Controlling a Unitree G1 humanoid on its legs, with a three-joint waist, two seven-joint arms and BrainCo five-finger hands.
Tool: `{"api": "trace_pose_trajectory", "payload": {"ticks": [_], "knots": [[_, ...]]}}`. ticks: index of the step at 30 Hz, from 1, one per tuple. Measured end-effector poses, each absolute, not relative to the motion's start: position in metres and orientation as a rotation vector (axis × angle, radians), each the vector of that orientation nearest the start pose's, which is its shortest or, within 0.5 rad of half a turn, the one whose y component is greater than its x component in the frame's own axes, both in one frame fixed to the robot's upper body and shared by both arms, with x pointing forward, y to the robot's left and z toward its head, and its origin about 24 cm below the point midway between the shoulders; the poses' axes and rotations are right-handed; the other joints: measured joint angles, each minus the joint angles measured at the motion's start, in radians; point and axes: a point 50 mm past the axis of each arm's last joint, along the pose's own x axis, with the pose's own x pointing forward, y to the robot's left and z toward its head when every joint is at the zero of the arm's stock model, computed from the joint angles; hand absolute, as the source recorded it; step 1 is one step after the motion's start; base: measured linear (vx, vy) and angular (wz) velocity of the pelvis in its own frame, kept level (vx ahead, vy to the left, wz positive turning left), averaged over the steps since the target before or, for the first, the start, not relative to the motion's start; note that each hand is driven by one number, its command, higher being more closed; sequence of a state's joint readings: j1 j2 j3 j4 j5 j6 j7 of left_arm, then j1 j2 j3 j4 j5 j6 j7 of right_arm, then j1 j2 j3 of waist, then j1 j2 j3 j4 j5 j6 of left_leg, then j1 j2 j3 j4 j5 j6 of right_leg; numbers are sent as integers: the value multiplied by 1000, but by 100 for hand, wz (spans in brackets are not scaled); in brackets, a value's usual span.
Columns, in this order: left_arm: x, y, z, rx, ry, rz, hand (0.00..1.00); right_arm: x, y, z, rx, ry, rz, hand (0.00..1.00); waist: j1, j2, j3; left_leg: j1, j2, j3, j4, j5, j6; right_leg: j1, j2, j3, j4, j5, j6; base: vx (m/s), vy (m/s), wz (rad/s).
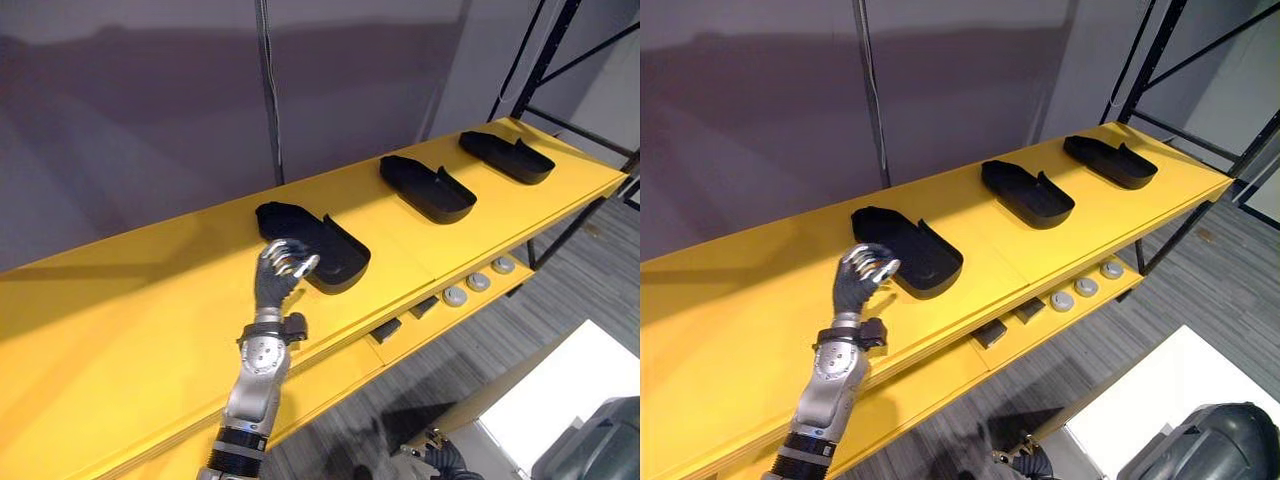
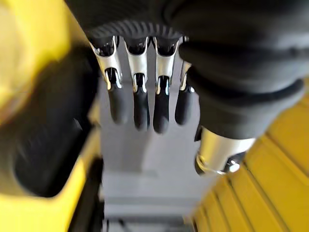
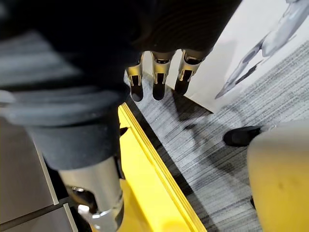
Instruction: Walk over and take plastic housings, then place them on the shelf
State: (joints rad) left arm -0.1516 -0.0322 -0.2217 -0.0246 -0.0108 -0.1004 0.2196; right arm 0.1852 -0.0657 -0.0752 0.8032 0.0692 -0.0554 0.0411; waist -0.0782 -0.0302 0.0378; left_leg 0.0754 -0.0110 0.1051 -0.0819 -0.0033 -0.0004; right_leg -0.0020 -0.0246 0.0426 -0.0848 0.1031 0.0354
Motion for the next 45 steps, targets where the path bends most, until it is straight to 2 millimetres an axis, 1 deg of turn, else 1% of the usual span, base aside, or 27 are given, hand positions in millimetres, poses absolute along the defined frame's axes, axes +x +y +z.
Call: {"api": "trace_pose_trajectory", "payload": {"ticks": [2,3,5,6,10,11,13,16,18,20,22,27,29,32,38,45], "knots": [[267,69,98,-66,-284,-162,100,105,-191,-144,59,923,-141,0,1,0,0,0,1,1,0,-2,-2,-2,1,1,3,-2,2,0,0,0],[266,65,99,-64,-286,-189,100,105,-191,-144,60,923,-142,0,1,0,0,0,2,1,0,-3,-2,-3,1,1,5,-4,4,0,0,0],[263,49,101,-25,-304,-296,100,103,-191,-144,64,926,-143,0,-1,1,0,-1,2,4,1,-3,-3,-5,2,2,7,-5,4,0,0,0],[262,45,100,-14,-303,-321,100,103,-191,-144,64,926,-142,0,-1,1,-1,1,2,4,1,-3,-2,-3,2,2,7,-5,4,0,0,0],[268,21,90,95,-273,-449,100,106,-189,-144,70,919,-127,0,-3,2,-1,1,3,8,10,0,2,-1,3,3,6,-5,4,0,0,0],[269,19,87,112,-263,-460,100,106,-189,-143,70,918,-126,0,-5,2,-1,1,3,9,11,-1,2,-1,3,4,6,-5,4,-4,-6,-5],[273,13,75,167,-216,-487,100,108,-189,-143,71,913,-122,0,-17,2,-1,-1,4,13,11,-3,-3,-3,4,7,5,-5,4,0,0,-5],[280,14,61,206,-152,-478,100,112,-189,-142,70,903,-119,0,-20,2,-1,-6,9,36,11,-8,-10,-17,11,30,4,-3,3,-1,-10,-20],[284,14,58,226,-134,-481,100,112,-189,-142,69,902,-120,0,-28,2,0,-18,9,36,12,-8,-10,-29,11,30,4,-3,2,-1,-14,-7],[291,14,58,251,-122,-473,100,115,-189,-141,67,894,-119,0,-36,1,9,-27,11,39,12,-8,-10,-39,13,32,4,0,-1,9,-27,-5],[298,19,59,261,-115,-436,100,121,-189,-139,66,879,-116,0,-50,1,22,-27,14,49,12,-8,-10,-42,16,35,4,1,-1,20,-20,-13],[314,29,64,274,-104,-365,100,128,-189,-136,63,854,-115,0,-53,1,40,-48,17,64,13,-9,-12,-70,21,56,5,5,-7,26,-12,-11],[321,37,65,272,-89,-310,100,132,-189,-133,61,832,-114,0,-53,1,57,-47,19,70,13,-11,-14,-71,24,58,5,5,-7,30,-13,-6],[323,42,65,265,-80,-276,100,136,-189,-131,60,818,-111,0,-53,1,62,-48,20,77,13,-13,-17,-73,25,60,5,5,-7,15,-10,-6],[329,50,66,261,-70,-205,100,137,-189,-130,57,812,-117,0,-53,2,67,-54,20,86,20,-17,-21,-82,25,75,7,5,-7,-15,-6,-5],[336,70,70,250,-74,-85,100,133,-190,-129,57,807,-123,0,-55,4,77,-53,26,89,22,-19,-24,-82,32,79,7,7,-11,-6,-3,-1]]}}
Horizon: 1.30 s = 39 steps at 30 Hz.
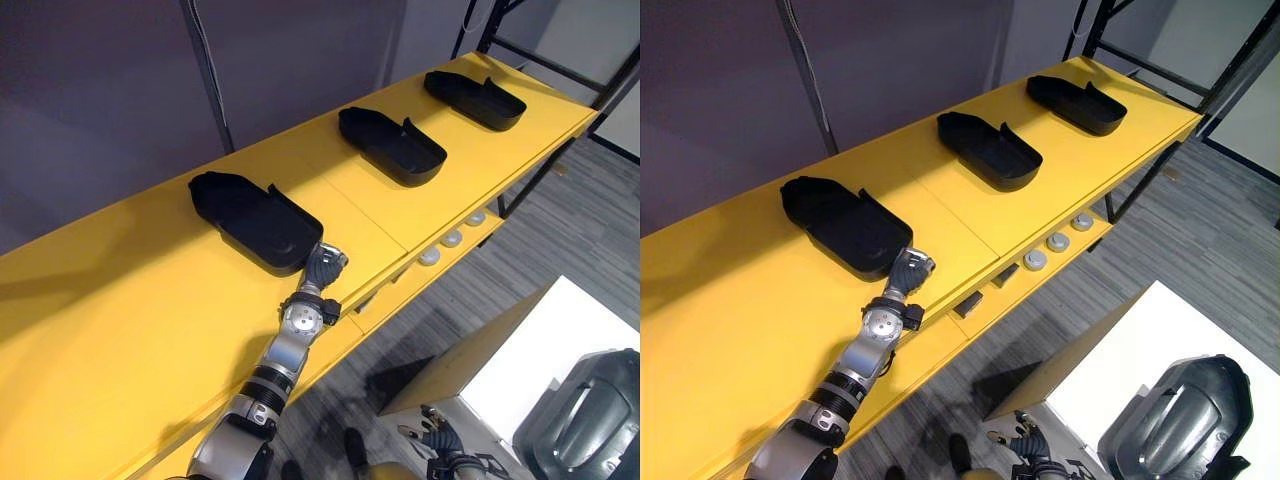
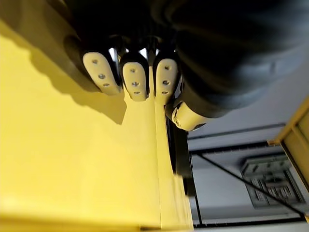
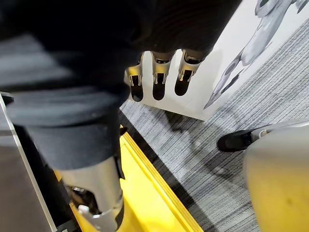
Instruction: Walk over and take plastic housings, then place them on the shelf
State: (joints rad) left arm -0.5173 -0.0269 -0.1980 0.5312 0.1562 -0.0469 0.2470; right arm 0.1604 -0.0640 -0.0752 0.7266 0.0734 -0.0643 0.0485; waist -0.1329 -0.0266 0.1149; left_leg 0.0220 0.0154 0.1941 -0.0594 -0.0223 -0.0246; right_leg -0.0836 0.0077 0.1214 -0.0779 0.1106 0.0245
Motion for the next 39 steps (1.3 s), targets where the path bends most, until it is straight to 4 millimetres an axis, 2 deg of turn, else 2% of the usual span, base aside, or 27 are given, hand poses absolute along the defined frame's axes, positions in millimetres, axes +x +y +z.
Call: {"api": "trace_pose_trajectory", "payload": {"ticks": [11,14,17,20,23,24,26,27,29,30,32,33,35,36,37,38,39], "knots": [[339,83,70,234,-63,-22,100,133,-190,-129,57,808,-123,0,0,2,1,7,1,-10,0,1,1,13,0,-16,-4,0,0,0,0,1],[337,78,70,230,-66,-39,100,133,-190,-129,57,809,-123,0,0,2,1,6,0,-22,-1,4,5,16,-1,-25,-5,0,0,-2,-3,11],[330,71,80,205,-124,-70,100,133,-190,-129,57,808,-123,0,3,3,2,6,-2,-31,-1,6,7,19,-4,-34,-5,0,0,-1,-1,9],[316,56,106,146,-253,-141,100,131,-190,-131,58,816,-124,0,12,4,2,4,-5,-42,-1,7,10,23,-9,-45,-5,0,0,-2,3,11],[292,43,148,74,-465,-226,100,129,-190,-132,59,825,-126,0,28,9,2,8,-8,-60,3,8,11,35,-14,-55,-2,-5,4,-2,5,16],[286,43,156,55,-513,-237,100,129,-190,-132,58,826,-126,0,34,11,1,8,-8,-62,4,8,11,36,-15,-57,-1,-6,4,-5,1,10],[261,50,188,-53,-693,-260,100,123,-192,-135,57,851,-130,0,42,23,0,8,-12,-94,9,9,13,50,-21,-88,2,-14,4,-5,-4,36],[256,53,194,-77,-729,-263,100,121,-192,-136,56,858,-132,0,46,26,-2,8,-13,-104,11,10,14,52,-23,-99,6,-19,4,-1,-4,52],[234,72,212,-154,-861,-234,100,116,-193,-139,68,878,-143,0,68,37,-8,11,-15,-140,14,12,16,57,-27,-135,39,-44,1,1,-5,48],[230,79,215,-173,-887,-215,100,115,-193,-139,69,880,-143,0,71,37,-8,13,-16,-151,14,13,15,63,-29,-147,43,-49,-1,1,-5,54],[217,111,218,-212,-944,-90,100,114,-193,-140,71,889,-144,0,92,38,-8,25,-20,-195,12,15,12,82,-36,-194,69,-74,2,-10,-4,58],[214,122,216,-218,-947,-45,100,115,-192,-140,71,887,-143,0,95,38,-9,26,-21,-205,12,17,12,85,-39,-207,75,-80,1,-10,0,61],[199,164,205,-224,-930,160,100,115,-192,-140,72,888,-147,0,115,38,-9,30,-28,-248,11,26,16,89,-51,-249,107,-105,4,6,3,56],[196,174,201,-220,-920,215,100,115,-192,-140,72,886,-149,0,118,37,-9,31,-30,-255,12,26,15,92,-54,-258,111,-109,4,12,6,45],[188,194,192,-211,-892,334,100,117,-191,-139,71,881,-150,0,131,37,-9,32,-35,-270,14,26,16,95,-60,-272,124,-119,7,9,9,34],[183,204,186,-200,-871,394,100,117,-191,-139,72,877,-150,0,134,37,-9,33,-37,-278,14,26,16,100,-64,-278,128,-124,9,13,17,36],[172,222,174,-182,-821,518,100,119,-189,-138,75,867,-150,0,141,35,-12,36,-40,-283,16,24,17,106,-69,-293,134,-130,12,28,29,26]]}}
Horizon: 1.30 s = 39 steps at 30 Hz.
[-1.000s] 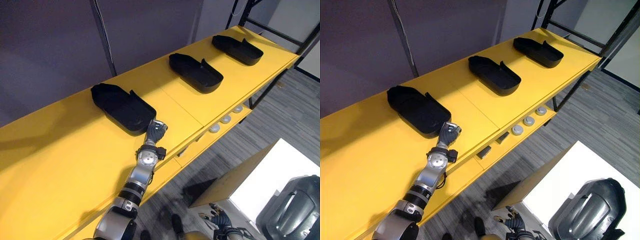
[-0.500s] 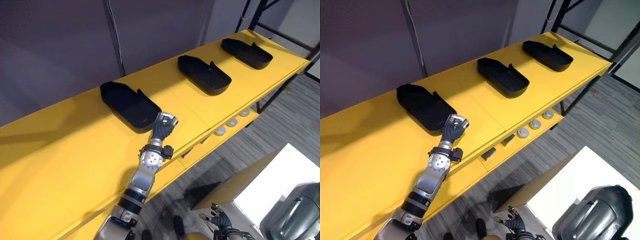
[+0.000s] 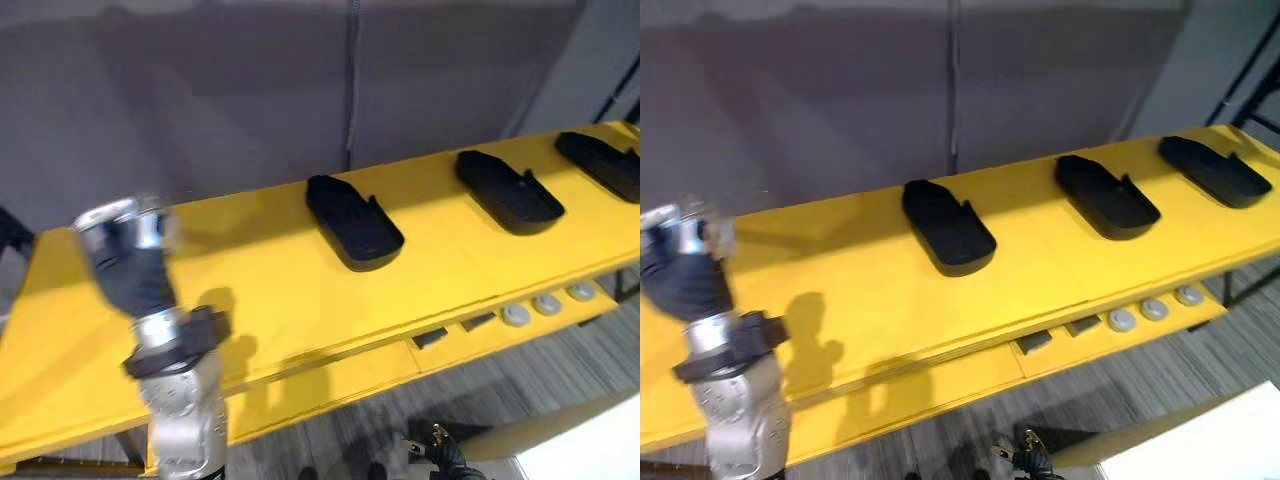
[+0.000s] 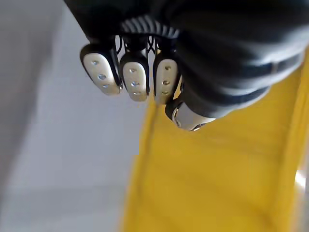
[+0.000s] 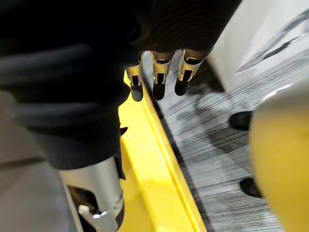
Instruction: Walk over and take plastic housings, then place them on the shelf
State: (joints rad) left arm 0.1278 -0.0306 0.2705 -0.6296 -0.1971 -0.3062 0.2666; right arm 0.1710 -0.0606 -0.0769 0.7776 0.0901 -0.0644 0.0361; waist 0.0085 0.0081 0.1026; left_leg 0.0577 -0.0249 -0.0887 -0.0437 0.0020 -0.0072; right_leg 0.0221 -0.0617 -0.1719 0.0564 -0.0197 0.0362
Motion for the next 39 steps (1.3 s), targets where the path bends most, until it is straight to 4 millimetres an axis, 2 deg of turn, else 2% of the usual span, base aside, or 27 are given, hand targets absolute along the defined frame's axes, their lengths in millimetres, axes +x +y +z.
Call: {"api": "trace_pose_trajectory", "payload": {"ticks": [1,2,4,5,7,8,9,11,12,14,15,17,19,20,23,30,35,39], "knots": [[158,239,162,-167,-769,647,100,122,-188,-136,77,851,-151,0,9,-2,-2,-3,-3,-1,8,-7,10,1,-5,-6,6,-4,2,26,25,20],[152,247,156,-150,-740,706,100,124,-187,-135,78,844,-152,0,12,-3,-2,-4,-4,-1,14,-11,10,4,-7,-8,6,-5,3,38,37,15],[131,273,128,-71,-583,893,100,129,-184,-131,79,818,-152,0,19,-9,-11,-6,-9,1,39,-34,18,15,-18,-23,17,-19,8,33,30,15],[127,278,120,-57,-537,927,100,129,-183,-131,81,814,-150,0,20,-11,-16,-9,-11,1,44,-38,19,14,-21,-29,24,-24,8,36,17,18],[114,295,76,-15,-282,1036,100,131,-178,-130,52,812,-118,0,23,-21,-29,-17,-15,3,70,-55,25,14,-31,-39,45,-41,14,41,15,15],[111,298,62,-15,-203,1049,100,132,-177,-130,42,810,-111,0,25,-23,-33,-20,-16,3,77,-59,23,13,-32,-41,47,-42,14,36,15,2],[104,301,34,-4,-42,1069,100,133,-176,-129,32,801,-103,0,30,-27,-36,-25,-17,4,90,-67,24,13,-33,-42,49,-45,13,32,12,-1],[91,298,-18,-35,231,1069,100,136,-176,-126,24,784,-95,0,29,-35,-41,-32,-2,68,122,-91,25,14,-40,-49,69,-63,15,37,-1,5],[86,296,-32,-49,306,1068,100,137,-176,-126,21,783,-94,0,28,-36,-44,-32,-2,74,130,-94,24,14,-42,-49,77,-68,16,43,0,-2],[59,282,-82,-109,582,1057,100,136,-175,-126,18,785,-92,0,28,-37,-57,-32,-4,83,154,-107,27,15,-48,-47,94,-86,18,56,15,-8],[53,277,-92,-124,641,1052,100,135,-175,-126,19,787,-95,0,28,-39,-60,-30,-4,84,158,-107,27,18,-49,-48,94,-86,19,61,10,-1],[33,257,-125,-201,840,1027,100,132,-176,-128,21,796,-104,0,30,-46,-69,-25,-7,86,153,-107,27,23,-51,-51,92,-90,23,48,2,3],[22,243,-140,-239,953,994,100,130,-177,-128,27,801,-119,0,30,-45,-68,-15,-7,88,146,-107,27,30,-51,-50,87,-91,23,8,-3,-3],[17,235,-146,-253,1001,964,0,127,-178,-129,33,808,-134,0,31,-43,-70,-7,-7,91,139,-107,25,32,-51,-41,87,-91,24,12,-5,-10],[19,223,-154,-262,1055,890,0,121,-177,-134,39,838,-146,0,30,-43,-70,3,-5,99,116,-99,14,29,-49,-31,83,-91,25,-11,-14,-11],[40,220,-154,-140,1048,671,0,108,-179,-142,76,899,-201,0,31,-36,-70,20,-3,99,72,-77,2,28,-43,-30,71,-91,24,5,-9,0],[73,211,-150,-80,981,508,0,109,-184,-142,88,893,-257,0,30,-26,-63,16,-4,84,64,-71,-5,30,-43,-44,63,-91,24,9,-29,8],[93,192,-147,-30,939,368,0,112,-190,-140,84,883,-307,0,18,-26,-54,18,-3,82,58,-66,-9,30,-43,-52,62,-91,24,-1,-22,3]]}}
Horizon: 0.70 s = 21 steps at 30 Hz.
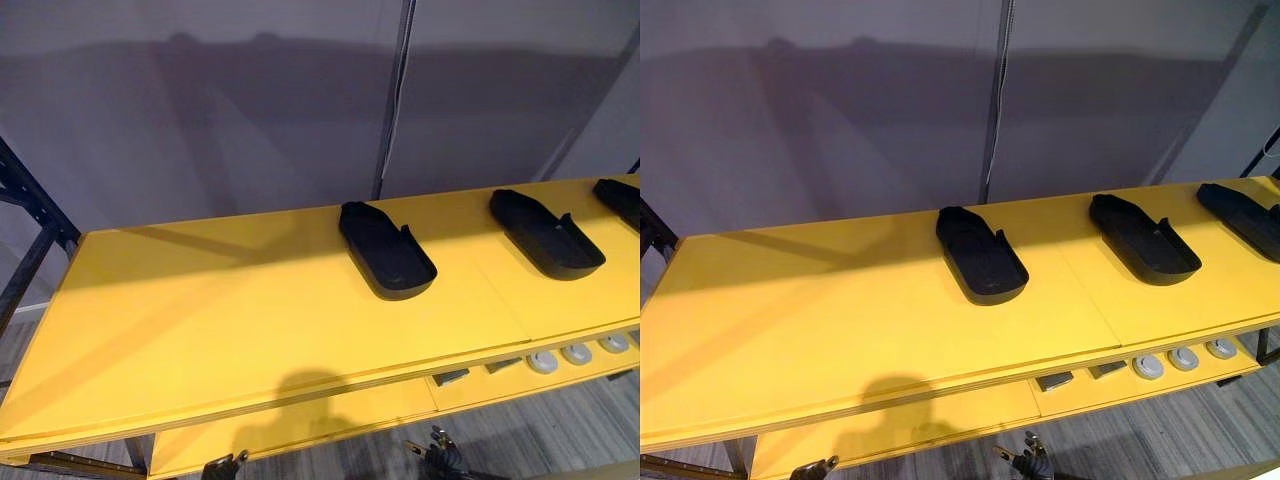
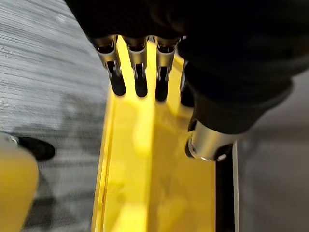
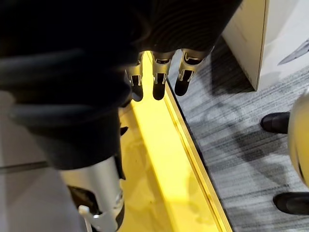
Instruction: Walk over and take plastic housings, then place them on the shelf
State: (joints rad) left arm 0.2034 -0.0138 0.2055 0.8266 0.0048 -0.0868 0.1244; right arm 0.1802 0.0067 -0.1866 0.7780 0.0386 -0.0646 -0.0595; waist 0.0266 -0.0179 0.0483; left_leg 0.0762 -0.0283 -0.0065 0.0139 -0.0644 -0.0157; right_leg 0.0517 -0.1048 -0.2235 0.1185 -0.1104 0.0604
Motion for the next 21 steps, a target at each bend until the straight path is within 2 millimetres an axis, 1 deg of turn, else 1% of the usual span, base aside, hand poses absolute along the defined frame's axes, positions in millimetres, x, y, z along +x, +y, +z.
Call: {"api": "trace_pose_trajectory", "payload": {"ticks": [1,3,9,13,17,20,21], "knots": [[95,191,-147,-17,933,351,0,113,-190,-140,85,880,-311,0,-7,0,3,1,0,1,-1,1,-1,0,0,1,0,0,0,0,0,0],[96,189,-147,-5,935,335,0,115,-192,-139,85,874,-319,0,-12,0,10,4,2,4,-6,0,-1,-1,3,11,0,0,0,-14,-15,-11],[100,189,-146,26,926,303,0,118,-191,-138,74,863,-323,0,-13,-2,20,16,15,44,-23,-1,-3,-19,19,51,3,0,-1,-9,-15,-21],[102,190,-145,31,921,304,0,124,-191,-136,72,847,-316,0,-14,-6,38,16,26,90,-6,-18,-19,-37,33,102,12,3,-5,11,-13,-37],[112,190,-143,34,897,297,0,130,-192,-133,59,826,-310,0,-12,-8,53,-24,33,92,107,-77,1,-65,44,160,35,4,-6,-12,1,-41],[121,188,-140,30,873,293,0,145,-193,-127,40,783,-292,0,-12,-8,72,-58,33,94,211,-136,25,-104,53,242,79,6,-1,-35,63,-70],[125,188,-139,29,864,291,0,148,-193,-125,35,774,-290,0,-12,-8,75,-59,32,100,225,-143,28,-111,53,255,83,9,3,-103,118,-74]]}}
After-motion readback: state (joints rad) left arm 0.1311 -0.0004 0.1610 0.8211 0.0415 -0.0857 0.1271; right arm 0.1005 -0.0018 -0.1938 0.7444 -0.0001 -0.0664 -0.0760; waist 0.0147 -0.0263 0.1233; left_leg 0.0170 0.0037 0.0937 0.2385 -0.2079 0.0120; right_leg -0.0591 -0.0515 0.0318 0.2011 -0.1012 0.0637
